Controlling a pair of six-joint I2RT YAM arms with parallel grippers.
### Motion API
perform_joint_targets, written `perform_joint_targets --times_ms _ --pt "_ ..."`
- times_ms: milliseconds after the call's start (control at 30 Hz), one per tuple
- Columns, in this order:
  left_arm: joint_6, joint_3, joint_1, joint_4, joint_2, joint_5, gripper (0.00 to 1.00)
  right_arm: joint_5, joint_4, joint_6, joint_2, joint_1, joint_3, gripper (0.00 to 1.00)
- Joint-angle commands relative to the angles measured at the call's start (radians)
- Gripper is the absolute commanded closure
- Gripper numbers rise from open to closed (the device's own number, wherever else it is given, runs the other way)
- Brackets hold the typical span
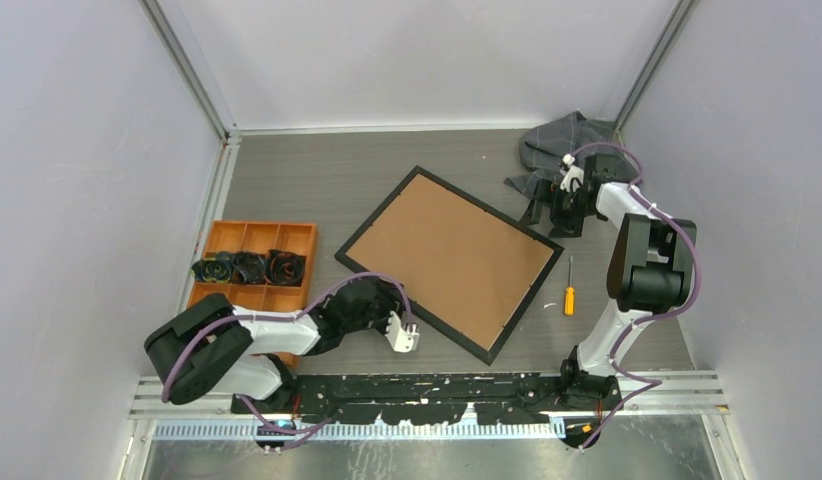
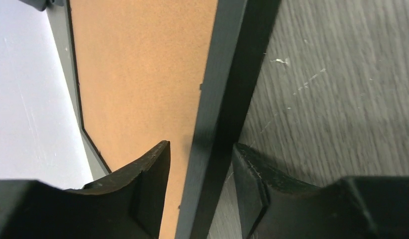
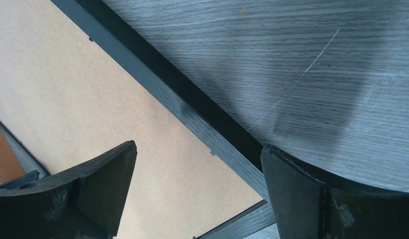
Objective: Take the photo out of the frame
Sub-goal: Turn over the photo frame at the center of the board.
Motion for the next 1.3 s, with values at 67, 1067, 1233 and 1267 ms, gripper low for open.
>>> perform_joint_targets --times_ms 67,1067,1233,1267 --pt "-0.003 0.016 -0.004 0.062 0.004 0.032 0.49 0.022 -0.008 -0.001 -0.007 -0.004 0.020 0.00" --pt "-0.187 0.134 0.111 0.137 0.044 -0.205 0.32 -0.030 -0.112 -0.037 0.012 -0.003 0.043 0.00" --pt "-0.215 0.146 0.145 0.129 0.032 -0.219 0.30 -0.038 -0.131 -0.048 0.014 -0.004 0.047 0.00" --pt "-0.223 0.146 0.152 0.128 0.030 -0.219 0.30 -0.039 -0.132 -0.048 0.012 -0.003 0.046 0.00"
